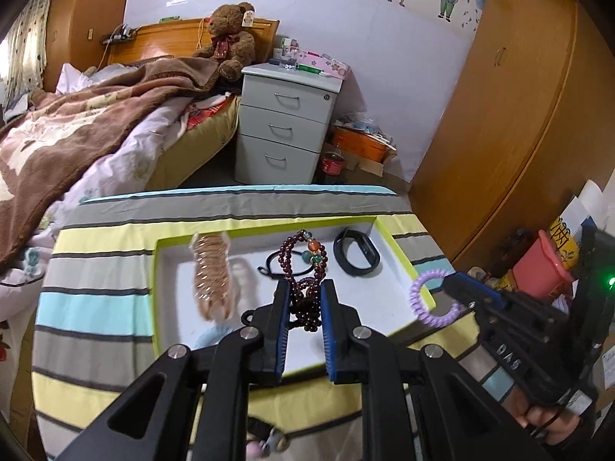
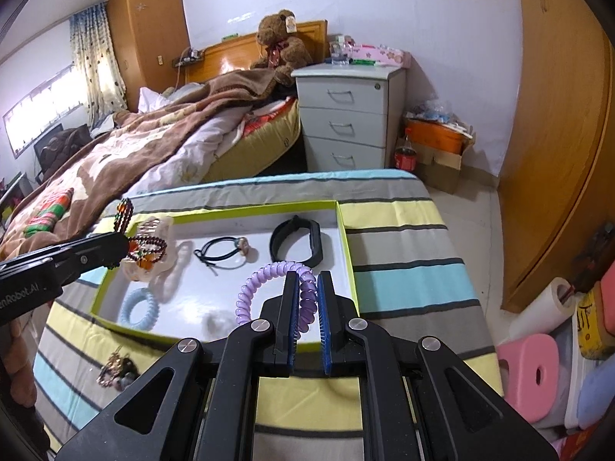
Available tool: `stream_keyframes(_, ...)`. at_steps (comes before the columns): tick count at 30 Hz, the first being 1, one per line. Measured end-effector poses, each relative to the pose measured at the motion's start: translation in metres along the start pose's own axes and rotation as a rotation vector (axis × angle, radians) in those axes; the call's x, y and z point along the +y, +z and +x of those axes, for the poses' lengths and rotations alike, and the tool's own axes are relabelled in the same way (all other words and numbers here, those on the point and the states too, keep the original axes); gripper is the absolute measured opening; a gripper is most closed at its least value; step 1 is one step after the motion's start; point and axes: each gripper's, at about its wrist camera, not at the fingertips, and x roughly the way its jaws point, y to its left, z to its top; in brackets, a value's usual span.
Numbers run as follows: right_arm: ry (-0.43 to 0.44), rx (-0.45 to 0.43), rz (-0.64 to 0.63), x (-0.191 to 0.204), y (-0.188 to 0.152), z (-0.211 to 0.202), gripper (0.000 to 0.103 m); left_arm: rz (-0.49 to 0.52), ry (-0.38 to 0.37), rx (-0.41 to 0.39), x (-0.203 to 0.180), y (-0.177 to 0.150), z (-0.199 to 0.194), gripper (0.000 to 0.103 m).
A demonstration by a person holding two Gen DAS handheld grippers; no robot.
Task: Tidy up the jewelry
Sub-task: 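Carry bracelet with left tool while right tool carries purple coil to green box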
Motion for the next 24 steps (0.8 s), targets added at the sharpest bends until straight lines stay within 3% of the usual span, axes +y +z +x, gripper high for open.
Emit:
stream_keyframes(11, -0.007, 0.078, -0.020, -0.008, 0.000, 0.045, 0.010, -0.005, 0.004, 0.066, -0.005, 0.011, 0.056, 0.016)
stream_keyframes(24, -0.026, 0.113, -0.048, -0.012, -0.005, 0.062, 0.010, 0.026, 0.064, 0.134, -0.008, 0.000, 0.092, 0.016)
